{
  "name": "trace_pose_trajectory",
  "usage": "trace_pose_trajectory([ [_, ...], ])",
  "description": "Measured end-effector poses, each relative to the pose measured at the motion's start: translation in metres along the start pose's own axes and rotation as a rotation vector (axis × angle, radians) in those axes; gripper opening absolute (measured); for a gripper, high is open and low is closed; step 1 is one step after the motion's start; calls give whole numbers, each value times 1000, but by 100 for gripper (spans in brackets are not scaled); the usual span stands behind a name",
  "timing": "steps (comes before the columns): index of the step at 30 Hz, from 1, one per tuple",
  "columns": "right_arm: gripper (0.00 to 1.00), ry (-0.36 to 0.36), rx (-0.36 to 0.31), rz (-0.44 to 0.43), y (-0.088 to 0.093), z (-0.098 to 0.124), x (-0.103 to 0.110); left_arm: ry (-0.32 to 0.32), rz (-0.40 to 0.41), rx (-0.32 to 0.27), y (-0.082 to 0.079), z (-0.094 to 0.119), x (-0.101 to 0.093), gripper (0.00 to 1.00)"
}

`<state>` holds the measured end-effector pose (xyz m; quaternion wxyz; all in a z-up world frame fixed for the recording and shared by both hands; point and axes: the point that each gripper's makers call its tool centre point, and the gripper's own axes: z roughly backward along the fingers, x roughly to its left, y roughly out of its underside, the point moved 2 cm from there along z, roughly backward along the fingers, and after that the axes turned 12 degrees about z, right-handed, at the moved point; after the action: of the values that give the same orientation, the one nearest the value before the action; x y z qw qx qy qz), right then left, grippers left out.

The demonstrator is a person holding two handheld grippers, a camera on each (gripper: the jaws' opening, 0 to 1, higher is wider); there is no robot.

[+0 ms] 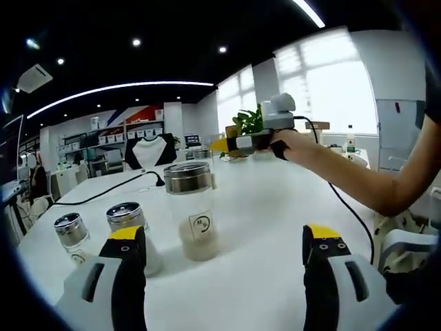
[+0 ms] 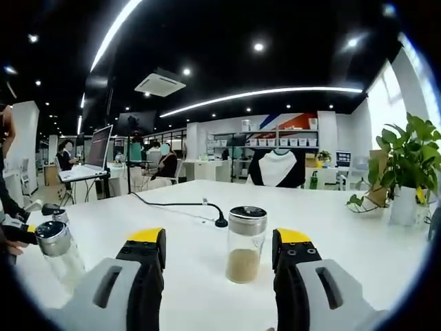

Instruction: Rotate the seasoning bottle until the label or dispensing opening points toward the visible target arrow and the bottle remains upright within the marked orientation range

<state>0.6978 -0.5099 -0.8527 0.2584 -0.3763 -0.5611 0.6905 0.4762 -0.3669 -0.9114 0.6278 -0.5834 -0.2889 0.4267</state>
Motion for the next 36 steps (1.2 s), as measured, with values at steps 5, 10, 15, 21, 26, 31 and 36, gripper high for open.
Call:
trace_pose_trajectory([
  [5,62,27,13,-18,1,-16,-10,-5,2,4,2,-3,1,99],
  [10,62,30,20,-25,2,-29,-14,-3,13,-13,-1,-3,4,99],
  [15,60,48,36,-40,8,-43,-22,4,21,-47,-8,-3,5,99],
  [21,59,58,33,-83,14,-53,-24,-1,24,-35,-6,-5,8,99],
  [26,58,63,48,-58,19,-64,-31,-1,18,-31,-7,-7,6,99],
  [31,57,72,90,-43,35,-68,-33,-1,8,-31,-8,-9,3,99],
  [36,55,67,103,-66,44,-72,-37,9,9,-27,-7,-12,0,98],
])
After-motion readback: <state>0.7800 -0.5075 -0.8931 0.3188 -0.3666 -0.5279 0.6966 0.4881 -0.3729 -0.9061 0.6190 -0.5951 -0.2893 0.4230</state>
